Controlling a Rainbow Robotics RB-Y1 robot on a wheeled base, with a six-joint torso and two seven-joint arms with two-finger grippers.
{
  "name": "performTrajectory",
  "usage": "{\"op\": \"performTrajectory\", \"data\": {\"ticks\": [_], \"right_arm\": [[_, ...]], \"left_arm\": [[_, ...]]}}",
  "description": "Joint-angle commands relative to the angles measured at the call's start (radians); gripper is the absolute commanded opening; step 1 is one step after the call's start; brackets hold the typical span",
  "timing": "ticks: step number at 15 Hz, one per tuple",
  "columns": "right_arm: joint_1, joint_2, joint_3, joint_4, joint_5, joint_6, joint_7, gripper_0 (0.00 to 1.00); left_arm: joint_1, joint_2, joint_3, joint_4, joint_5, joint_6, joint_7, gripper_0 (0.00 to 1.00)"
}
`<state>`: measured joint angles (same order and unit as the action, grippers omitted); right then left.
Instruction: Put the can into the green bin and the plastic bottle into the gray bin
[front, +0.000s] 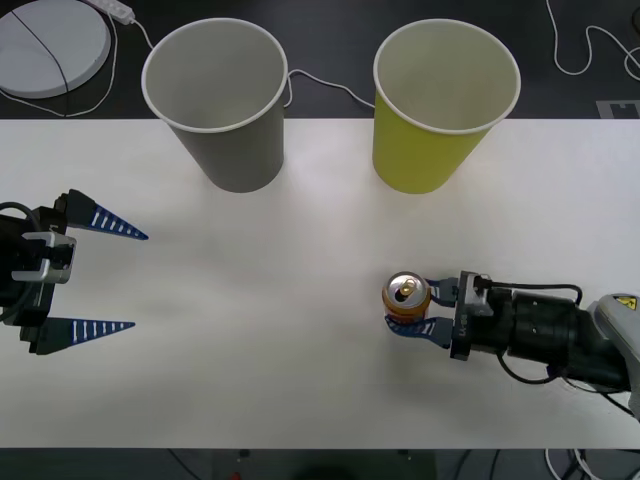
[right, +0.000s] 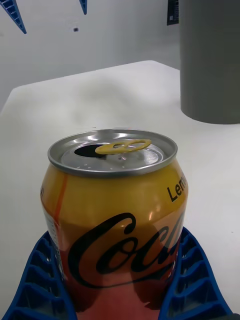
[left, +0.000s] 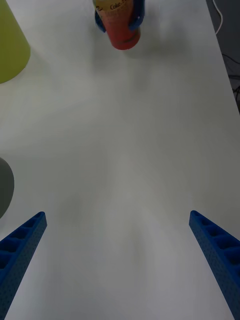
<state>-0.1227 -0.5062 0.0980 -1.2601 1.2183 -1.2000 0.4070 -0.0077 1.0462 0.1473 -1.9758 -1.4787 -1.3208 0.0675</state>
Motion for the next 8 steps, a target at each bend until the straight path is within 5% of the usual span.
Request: {"op": "performTrajectory", "data": {"ticks": [1, 8], "right_arm": [[0.066, -0.025, -0.09, -0.18, 0.139, -0.013, -0.172, 0.0], [0.159, -0.109, -0.231, -0.492, 0.291, -0.039, -0.559, 0.0]], "left_arm": [[0.0, 0.0, 0.0, 0.0, 0.0, 0.0, 0.0, 1.0], [0.0, 0.0, 0.0, 0.0, 0.0, 0.0, 0.0, 1.0]]}}
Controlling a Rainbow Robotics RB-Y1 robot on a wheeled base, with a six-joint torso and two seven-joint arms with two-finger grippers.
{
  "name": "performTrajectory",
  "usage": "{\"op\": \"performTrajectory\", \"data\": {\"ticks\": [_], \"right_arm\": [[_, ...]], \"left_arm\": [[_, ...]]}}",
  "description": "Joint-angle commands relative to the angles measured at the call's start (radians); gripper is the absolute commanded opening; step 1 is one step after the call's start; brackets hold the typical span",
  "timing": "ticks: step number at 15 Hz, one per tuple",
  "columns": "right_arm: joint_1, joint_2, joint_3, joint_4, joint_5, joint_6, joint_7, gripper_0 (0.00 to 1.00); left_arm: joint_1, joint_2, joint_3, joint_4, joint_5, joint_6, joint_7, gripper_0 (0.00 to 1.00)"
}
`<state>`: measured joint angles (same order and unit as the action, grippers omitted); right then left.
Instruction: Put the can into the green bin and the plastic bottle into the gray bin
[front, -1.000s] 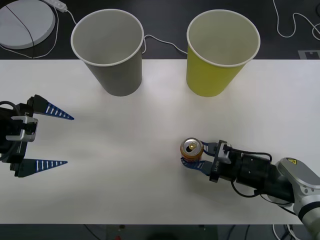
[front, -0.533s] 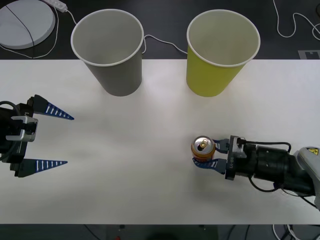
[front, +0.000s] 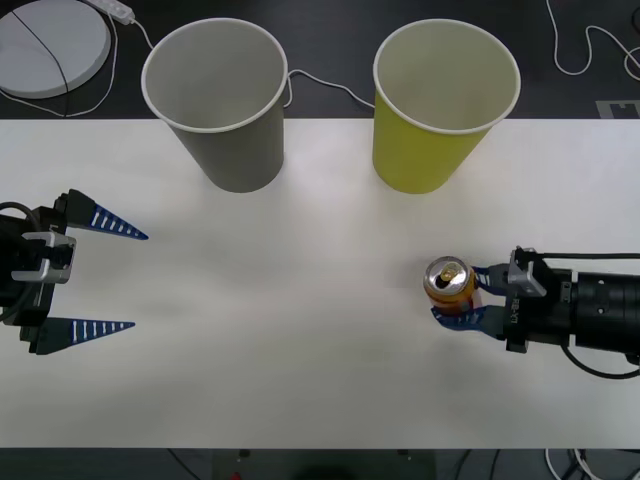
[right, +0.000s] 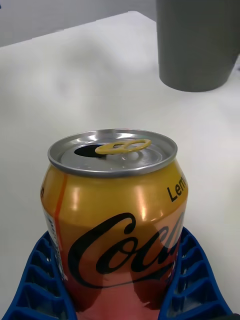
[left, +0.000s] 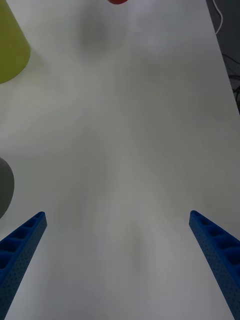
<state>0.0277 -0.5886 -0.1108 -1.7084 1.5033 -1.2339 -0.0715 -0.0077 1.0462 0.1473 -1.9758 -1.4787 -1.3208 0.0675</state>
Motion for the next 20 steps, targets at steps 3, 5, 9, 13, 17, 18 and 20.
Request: {"op": "performTrajectory", "data": {"ticks": [3, 5, 9, 13, 17, 18, 20], "right_arm": [[0.011, -0.086, -0.058, -0.086, 0.006, -0.015, -0.206, 0.0], [0.012, -0.108, -0.116, -0.134, 0.032, -0.079, -0.317, 0.0], [0.006, -0.146, -0.242, -0.28, 0.109, -0.211, -0.593, 0.0], [-0.023, -0.267, -0.279, -0.352, 0.107, -0.226, -0.826, 0.0], [-0.068, -0.387, -0.331, -0.343, 0.1, -0.262, -1.002, 0.0], [-0.084, -0.424, -0.331, -0.333, 0.1, -0.263, -1.042, 0.0], [-0.149, -0.491, -0.299, -0.313, 0.1, -0.265, -1.113, 0.0]], "left_arm": [[0.0, 0.0, 0.0, 0.0, 0.0, 0.0, 0.0, 1.0], [0.0, 0.0, 0.0, 0.0, 0.0, 0.0, 0.0, 1.0], [0.0, 0.0, 0.0, 0.0, 0.0, 0.0, 0.0, 1.0], [0.0, 0.0, 0.0, 0.0, 0.0, 0.0, 0.0, 1.0], [0.0, 0.0, 0.0, 0.0, 0.0, 0.0, 0.0, 1.0], [0.0, 0.0, 0.0, 0.0, 0.0, 0.0, 0.0, 1.0], [0.0, 0.0, 0.0, 0.0, 0.0, 0.0, 0.0, 1.0]]}}
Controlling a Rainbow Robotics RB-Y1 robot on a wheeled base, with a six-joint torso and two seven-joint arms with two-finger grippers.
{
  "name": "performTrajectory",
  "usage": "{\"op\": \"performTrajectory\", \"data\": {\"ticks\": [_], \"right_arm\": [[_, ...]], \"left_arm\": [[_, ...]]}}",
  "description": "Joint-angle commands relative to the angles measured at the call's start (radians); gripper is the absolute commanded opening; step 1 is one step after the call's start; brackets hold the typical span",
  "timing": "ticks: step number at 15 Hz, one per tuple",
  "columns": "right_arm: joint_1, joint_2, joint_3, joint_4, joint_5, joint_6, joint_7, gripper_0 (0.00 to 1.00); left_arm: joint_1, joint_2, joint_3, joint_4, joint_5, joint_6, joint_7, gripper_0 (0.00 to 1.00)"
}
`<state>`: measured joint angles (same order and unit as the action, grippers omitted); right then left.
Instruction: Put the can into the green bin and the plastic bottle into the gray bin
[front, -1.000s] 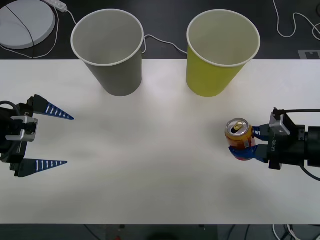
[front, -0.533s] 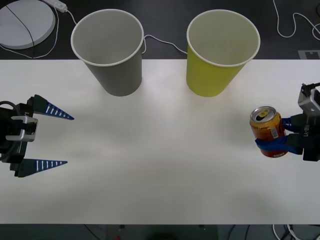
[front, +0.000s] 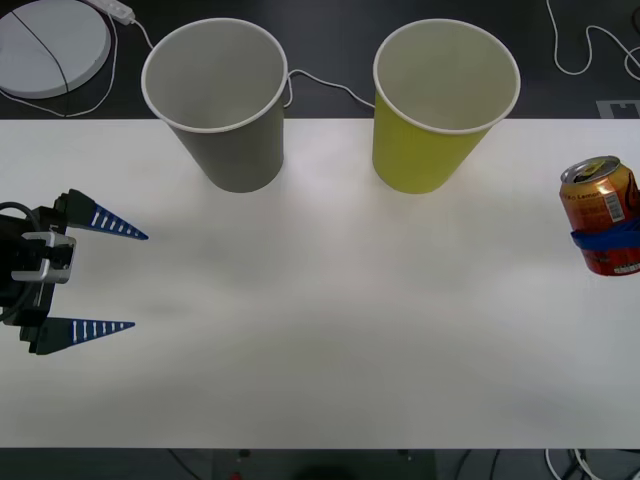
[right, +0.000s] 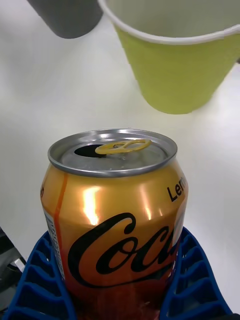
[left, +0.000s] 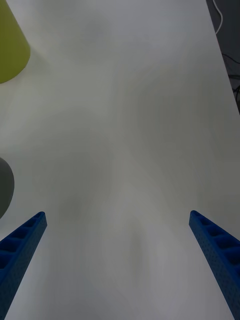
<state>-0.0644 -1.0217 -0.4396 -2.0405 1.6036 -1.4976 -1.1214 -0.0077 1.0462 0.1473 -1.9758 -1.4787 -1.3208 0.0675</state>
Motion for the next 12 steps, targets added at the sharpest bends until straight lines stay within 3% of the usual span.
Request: {"op": "performTrajectory", "data": {"ticks": [1, 5, 8, 12], "right_arm": [[-0.113, -0.084, 0.07, 0.037, 0.001, -0.004, -0.084, 0.0], [-0.425, -0.106, 0.26, 0.174, 0.013, -0.073, -0.089, 0.0], [-0.707, -0.103, 0.487, 0.339, 0.032, -0.073, -0.08, 0.0], [-0.966, -0.018, 0.694, 0.579, 0.068, -0.073, -0.041, 0.0]], "left_arm": [[0.0, 0.0, 0.0, 0.0, 0.0, 0.0, 0.0, 1.0], [0.0, 0.0, 0.0, 0.0, 0.0, 0.0, 0.0, 1.0], [0.0, 0.0, 0.0, 0.0, 0.0, 0.0, 0.0, 1.0], [0.0, 0.0, 0.0, 0.0, 0.0, 0.0, 0.0, 1.0]]}}
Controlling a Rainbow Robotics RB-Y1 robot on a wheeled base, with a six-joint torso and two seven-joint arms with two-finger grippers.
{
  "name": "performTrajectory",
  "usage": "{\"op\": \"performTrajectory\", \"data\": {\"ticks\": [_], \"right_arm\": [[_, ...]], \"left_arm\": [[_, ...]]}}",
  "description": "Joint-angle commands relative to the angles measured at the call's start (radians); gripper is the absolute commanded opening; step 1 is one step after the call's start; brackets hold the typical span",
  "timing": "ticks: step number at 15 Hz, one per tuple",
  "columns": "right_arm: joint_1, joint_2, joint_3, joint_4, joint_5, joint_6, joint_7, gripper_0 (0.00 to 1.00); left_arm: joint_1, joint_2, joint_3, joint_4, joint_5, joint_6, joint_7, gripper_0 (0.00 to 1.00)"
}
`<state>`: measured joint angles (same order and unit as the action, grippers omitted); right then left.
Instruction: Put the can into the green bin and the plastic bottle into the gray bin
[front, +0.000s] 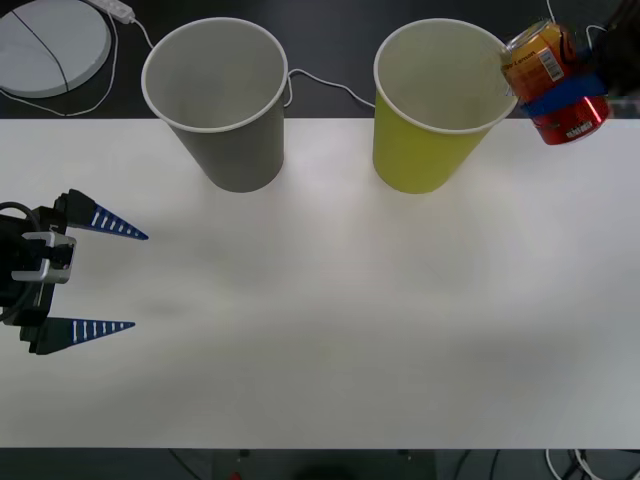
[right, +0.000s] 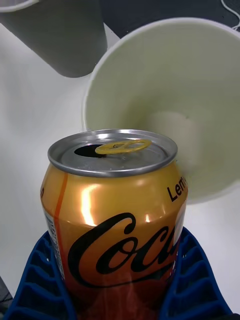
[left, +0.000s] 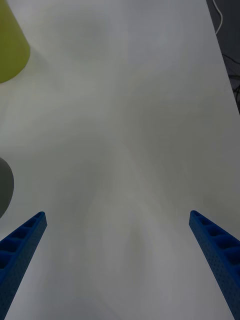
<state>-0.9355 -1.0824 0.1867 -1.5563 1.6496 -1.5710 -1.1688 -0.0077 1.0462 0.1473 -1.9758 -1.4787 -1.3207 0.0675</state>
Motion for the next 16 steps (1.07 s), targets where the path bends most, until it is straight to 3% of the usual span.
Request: {"op": "performTrajectory", "data": {"ticks": [1, 6, 10, 13, 16], "right_arm": [[-0.138, 0.07, 0.096, 0.127, 0.052, 0.0, 0.008, 0.0], [-0.223, 0.205, 0.1, 0.173, 0.228, 0.0, -0.011, 0.0], [-0.264, 0.231, 0.152, 0.217, 0.257, 0.0, -0.008, 0.01], [-0.338, 0.251, 0.232, 0.325, 0.269, 0.0, 0.023, 0.02], [-0.401, 0.291, 0.247, 0.438, 0.294, 0.0, 0.038, 0.03]], "left_arm": [[0.0, 0.0, 0.0, 0.0, 0.0, 0.0, 0.0, 1.0], [0.0, 0.0, 0.0, 0.0, 0.0, 0.0, 0.0, 1.0], [0.0, 0.0, 0.0, 0.0, 0.0, 0.0, 0.0, 1.0], [0.0, 0.0, 0.0, 0.0, 0.0, 0.0, 0.0, 1.0], [0.0, 0.0, 0.0, 0.0, 0.0, 0.0, 0.0, 1.0]]}}
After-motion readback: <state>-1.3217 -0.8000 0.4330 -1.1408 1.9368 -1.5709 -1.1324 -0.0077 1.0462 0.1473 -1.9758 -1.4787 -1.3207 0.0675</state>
